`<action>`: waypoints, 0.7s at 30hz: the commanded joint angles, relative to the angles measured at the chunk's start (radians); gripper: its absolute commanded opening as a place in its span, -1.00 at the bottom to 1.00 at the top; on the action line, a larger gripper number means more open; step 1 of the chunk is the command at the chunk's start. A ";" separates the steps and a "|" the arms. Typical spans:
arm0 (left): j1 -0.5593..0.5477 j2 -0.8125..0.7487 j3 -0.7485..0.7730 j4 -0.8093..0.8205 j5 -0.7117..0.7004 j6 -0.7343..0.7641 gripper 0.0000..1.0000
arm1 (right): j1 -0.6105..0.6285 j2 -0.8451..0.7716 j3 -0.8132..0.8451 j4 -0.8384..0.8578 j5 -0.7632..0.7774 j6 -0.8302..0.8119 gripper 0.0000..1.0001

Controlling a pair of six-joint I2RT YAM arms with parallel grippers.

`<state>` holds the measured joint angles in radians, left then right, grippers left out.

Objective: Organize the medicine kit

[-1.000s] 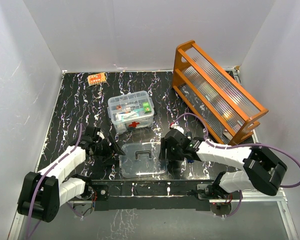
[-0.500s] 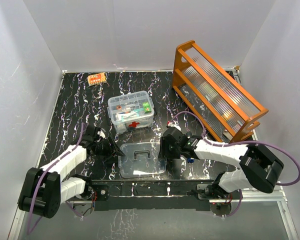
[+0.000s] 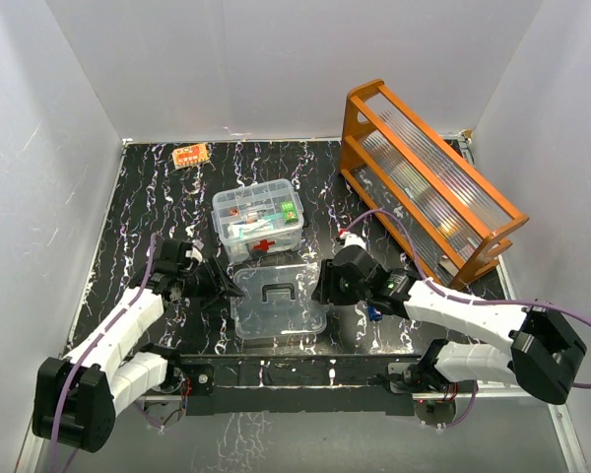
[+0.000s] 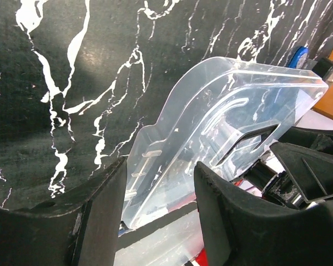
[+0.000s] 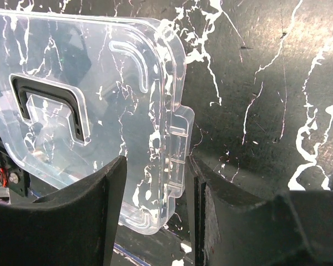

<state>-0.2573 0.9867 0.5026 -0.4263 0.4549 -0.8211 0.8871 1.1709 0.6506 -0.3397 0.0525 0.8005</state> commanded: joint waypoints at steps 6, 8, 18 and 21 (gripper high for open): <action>-0.007 -0.062 0.146 -0.070 0.066 -0.018 -0.03 | 0.011 -0.075 0.114 0.114 -0.007 0.001 -0.14; -0.007 -0.067 0.174 -0.086 0.057 -0.018 -0.04 | 0.012 -0.081 0.147 0.099 0.005 -0.003 -0.14; -0.007 -0.032 0.332 -0.131 -0.027 -0.030 -0.03 | 0.010 0.032 0.388 0.026 0.081 -0.063 -0.14; -0.006 -0.002 0.389 -0.143 -0.080 -0.030 -0.03 | 0.008 0.090 0.462 0.013 0.107 -0.085 -0.14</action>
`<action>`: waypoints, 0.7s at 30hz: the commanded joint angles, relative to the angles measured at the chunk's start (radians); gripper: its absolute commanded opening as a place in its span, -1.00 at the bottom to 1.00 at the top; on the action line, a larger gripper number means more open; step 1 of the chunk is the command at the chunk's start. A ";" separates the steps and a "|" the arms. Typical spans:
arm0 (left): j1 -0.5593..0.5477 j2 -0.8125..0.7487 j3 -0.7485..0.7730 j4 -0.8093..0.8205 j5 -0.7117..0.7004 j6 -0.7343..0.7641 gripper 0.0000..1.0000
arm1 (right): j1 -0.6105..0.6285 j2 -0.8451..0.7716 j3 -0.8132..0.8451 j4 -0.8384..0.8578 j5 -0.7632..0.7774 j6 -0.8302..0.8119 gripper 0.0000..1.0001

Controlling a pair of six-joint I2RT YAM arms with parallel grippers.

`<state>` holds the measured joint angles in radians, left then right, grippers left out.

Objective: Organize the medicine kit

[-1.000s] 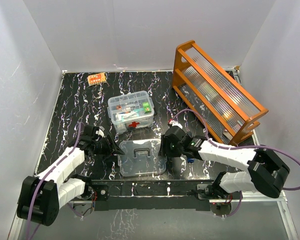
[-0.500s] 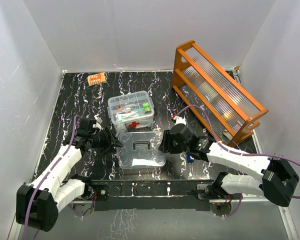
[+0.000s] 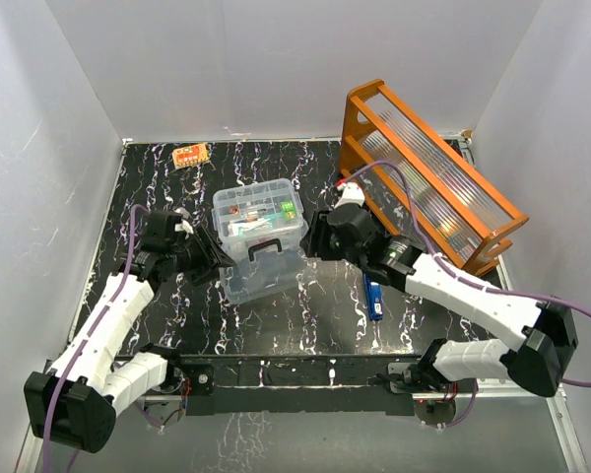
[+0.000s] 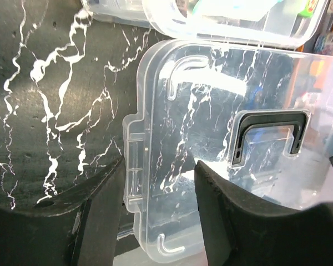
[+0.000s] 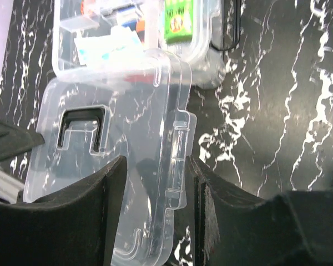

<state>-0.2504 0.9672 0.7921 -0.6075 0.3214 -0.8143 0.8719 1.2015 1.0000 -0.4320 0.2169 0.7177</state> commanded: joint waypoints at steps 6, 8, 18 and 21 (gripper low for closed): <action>-0.012 0.072 0.174 0.075 0.003 -0.042 -0.02 | 0.007 0.145 0.209 0.137 -0.033 -0.051 -0.15; -0.011 0.092 0.198 0.083 0.015 -0.044 -0.02 | 0.005 0.168 0.244 0.146 -0.034 -0.060 -0.15; -0.011 0.034 0.172 0.063 0.066 -0.095 -0.01 | 0.004 0.176 0.286 0.148 -0.104 -0.044 -0.16; -0.010 0.020 0.178 0.068 0.059 -0.107 0.00 | 0.004 0.178 0.289 0.159 -0.101 -0.044 -0.16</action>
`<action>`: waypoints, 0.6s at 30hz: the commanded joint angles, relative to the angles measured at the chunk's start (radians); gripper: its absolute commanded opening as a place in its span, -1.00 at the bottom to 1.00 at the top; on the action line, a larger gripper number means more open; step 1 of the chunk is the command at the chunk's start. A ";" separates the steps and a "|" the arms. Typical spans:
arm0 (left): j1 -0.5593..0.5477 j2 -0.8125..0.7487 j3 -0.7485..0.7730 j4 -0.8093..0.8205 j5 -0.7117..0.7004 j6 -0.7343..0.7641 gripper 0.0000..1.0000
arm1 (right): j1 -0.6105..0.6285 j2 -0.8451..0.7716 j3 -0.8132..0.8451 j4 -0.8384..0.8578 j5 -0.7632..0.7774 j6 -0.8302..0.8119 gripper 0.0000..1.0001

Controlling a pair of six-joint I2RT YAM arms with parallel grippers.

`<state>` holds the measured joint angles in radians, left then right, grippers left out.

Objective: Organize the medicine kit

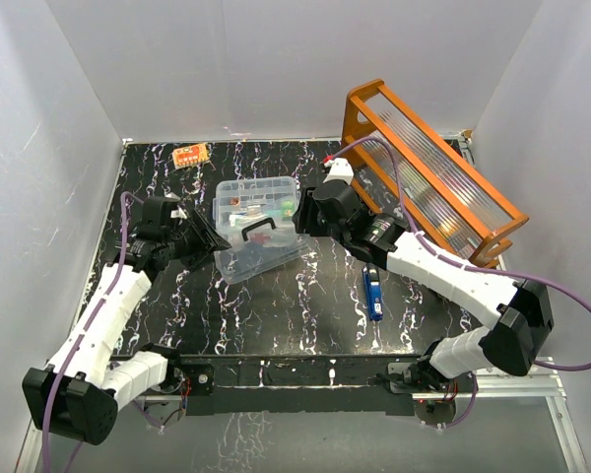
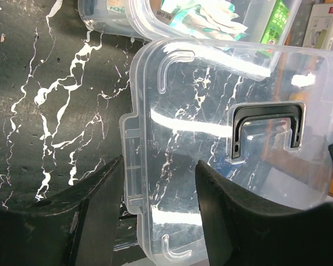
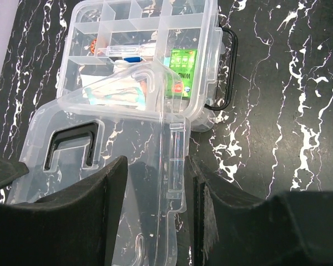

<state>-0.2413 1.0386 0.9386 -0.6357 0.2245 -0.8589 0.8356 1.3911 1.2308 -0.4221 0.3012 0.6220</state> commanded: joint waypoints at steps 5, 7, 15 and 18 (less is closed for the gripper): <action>-0.021 -0.035 0.080 0.093 0.146 -0.059 0.00 | 0.040 0.006 0.082 0.158 -0.184 0.049 -0.17; -0.021 -0.024 0.093 0.096 0.133 -0.054 0.00 | 0.039 0.013 0.092 0.162 -0.171 0.047 -0.17; -0.018 0.075 0.196 0.109 0.069 -0.012 0.01 | 0.021 0.063 0.135 0.190 -0.128 0.029 -0.17; -0.015 0.117 0.231 0.122 0.051 0.003 0.01 | 0.006 0.081 0.147 0.202 -0.122 0.022 -0.17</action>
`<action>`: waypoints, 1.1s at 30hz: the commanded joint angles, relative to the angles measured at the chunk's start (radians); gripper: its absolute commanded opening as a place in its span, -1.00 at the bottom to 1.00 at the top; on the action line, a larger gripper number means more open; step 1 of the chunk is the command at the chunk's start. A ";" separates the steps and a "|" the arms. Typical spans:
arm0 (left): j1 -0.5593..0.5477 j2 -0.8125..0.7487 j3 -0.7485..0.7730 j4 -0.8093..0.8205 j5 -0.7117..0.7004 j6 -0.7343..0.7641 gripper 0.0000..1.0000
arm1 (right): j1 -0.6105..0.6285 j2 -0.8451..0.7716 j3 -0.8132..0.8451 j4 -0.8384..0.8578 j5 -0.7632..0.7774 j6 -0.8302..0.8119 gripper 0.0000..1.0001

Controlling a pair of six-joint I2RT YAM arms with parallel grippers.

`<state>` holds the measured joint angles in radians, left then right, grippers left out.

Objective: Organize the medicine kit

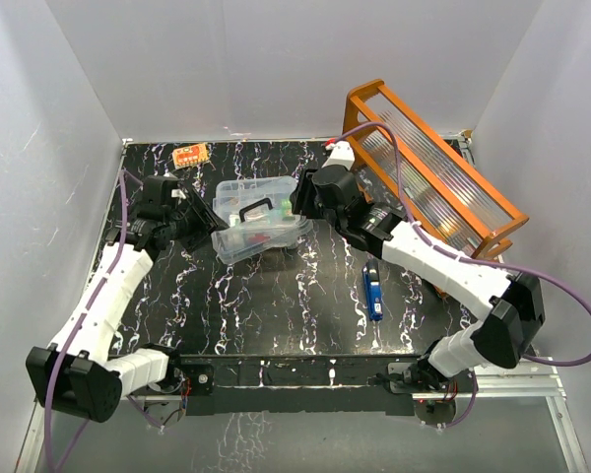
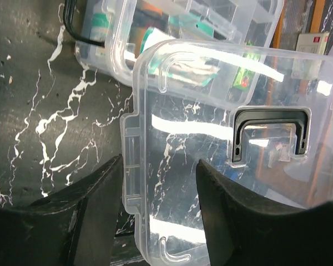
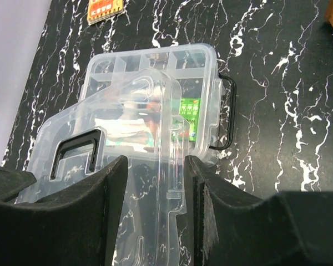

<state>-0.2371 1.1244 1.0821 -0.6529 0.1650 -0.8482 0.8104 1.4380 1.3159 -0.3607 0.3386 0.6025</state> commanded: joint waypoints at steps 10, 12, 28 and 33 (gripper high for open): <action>0.020 0.188 0.186 0.200 0.084 0.059 0.01 | -0.036 0.119 0.079 0.235 -0.173 0.031 -0.17; 0.030 0.226 0.207 0.214 0.090 0.074 0.01 | -0.045 0.143 0.086 0.261 -0.176 0.027 -0.17; 0.104 0.523 0.266 0.345 0.218 0.185 0.02 | -0.133 0.347 0.108 0.362 -0.244 0.004 -0.19; 0.113 0.548 0.298 0.291 0.199 0.206 0.02 | -0.148 0.344 0.095 0.343 -0.238 0.002 -0.20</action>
<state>-0.0948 1.6688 1.3334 -0.3561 0.2348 -0.6483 0.6380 1.7947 1.3853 -0.1246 0.2138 0.5812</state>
